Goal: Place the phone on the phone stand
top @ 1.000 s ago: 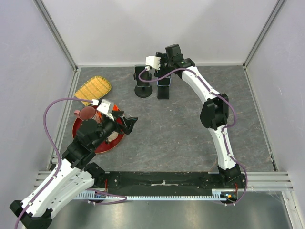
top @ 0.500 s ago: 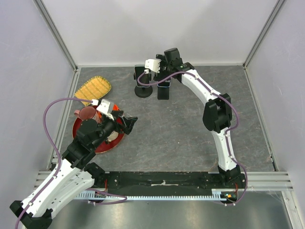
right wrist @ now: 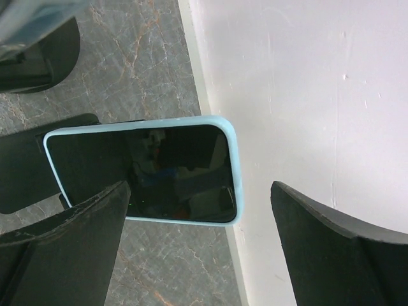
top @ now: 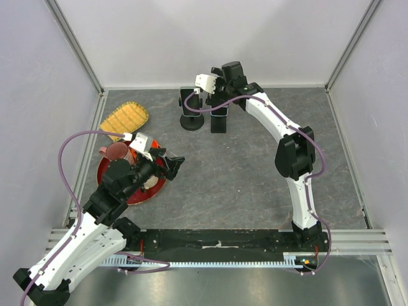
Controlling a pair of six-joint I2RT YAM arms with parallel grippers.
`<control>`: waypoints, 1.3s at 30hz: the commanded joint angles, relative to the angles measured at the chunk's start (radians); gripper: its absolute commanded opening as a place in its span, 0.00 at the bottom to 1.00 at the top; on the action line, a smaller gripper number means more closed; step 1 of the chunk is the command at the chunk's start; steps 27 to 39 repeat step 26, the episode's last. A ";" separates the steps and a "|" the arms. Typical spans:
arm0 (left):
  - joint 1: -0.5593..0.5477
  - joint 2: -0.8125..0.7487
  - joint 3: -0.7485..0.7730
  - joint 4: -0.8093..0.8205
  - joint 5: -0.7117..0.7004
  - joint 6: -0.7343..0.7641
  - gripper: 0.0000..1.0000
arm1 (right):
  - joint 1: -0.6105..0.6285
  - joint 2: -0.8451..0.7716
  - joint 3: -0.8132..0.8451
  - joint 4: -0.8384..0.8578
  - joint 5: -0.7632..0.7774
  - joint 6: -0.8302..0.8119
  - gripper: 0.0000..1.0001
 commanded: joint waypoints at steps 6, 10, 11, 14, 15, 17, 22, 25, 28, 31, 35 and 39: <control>0.017 0.004 0.003 0.043 0.019 0.010 0.87 | 0.019 -0.139 0.014 0.065 0.041 0.157 0.98; 0.028 0.009 0.003 0.046 0.025 0.010 0.87 | 0.059 -0.262 -0.101 0.189 0.234 0.338 0.98; 0.028 0.009 0.004 0.045 0.025 0.008 0.87 | 0.067 -0.295 -0.161 0.209 0.356 0.457 0.98; 0.037 0.004 0.003 0.042 0.024 0.010 0.87 | 0.088 -0.418 -0.209 0.203 0.699 0.838 0.98; 0.039 0.004 0.004 0.039 0.019 0.010 0.87 | 0.087 -0.479 -0.207 0.147 0.732 0.936 0.98; 0.039 0.001 0.004 0.036 0.014 0.011 0.87 | 0.093 -0.559 -0.280 -0.010 0.745 1.133 0.98; 0.039 -0.016 0.010 0.020 -0.002 0.007 0.87 | 0.113 -0.975 -0.708 0.040 0.561 1.287 0.98; 0.039 -0.040 0.041 -0.012 -0.027 -0.004 0.87 | 0.117 -1.223 -0.830 0.024 0.509 1.319 0.98; 0.039 -0.048 0.082 -0.035 -0.027 -0.009 0.88 | 0.119 -1.350 -0.841 0.016 0.490 1.322 0.98; 0.039 -0.048 0.082 -0.035 -0.027 -0.009 0.88 | 0.119 -1.350 -0.841 0.016 0.490 1.322 0.98; 0.039 -0.048 0.082 -0.035 -0.027 -0.009 0.88 | 0.119 -1.350 -0.841 0.016 0.490 1.322 0.98; 0.039 -0.048 0.082 -0.035 -0.027 -0.009 0.88 | 0.119 -1.350 -0.841 0.016 0.490 1.322 0.98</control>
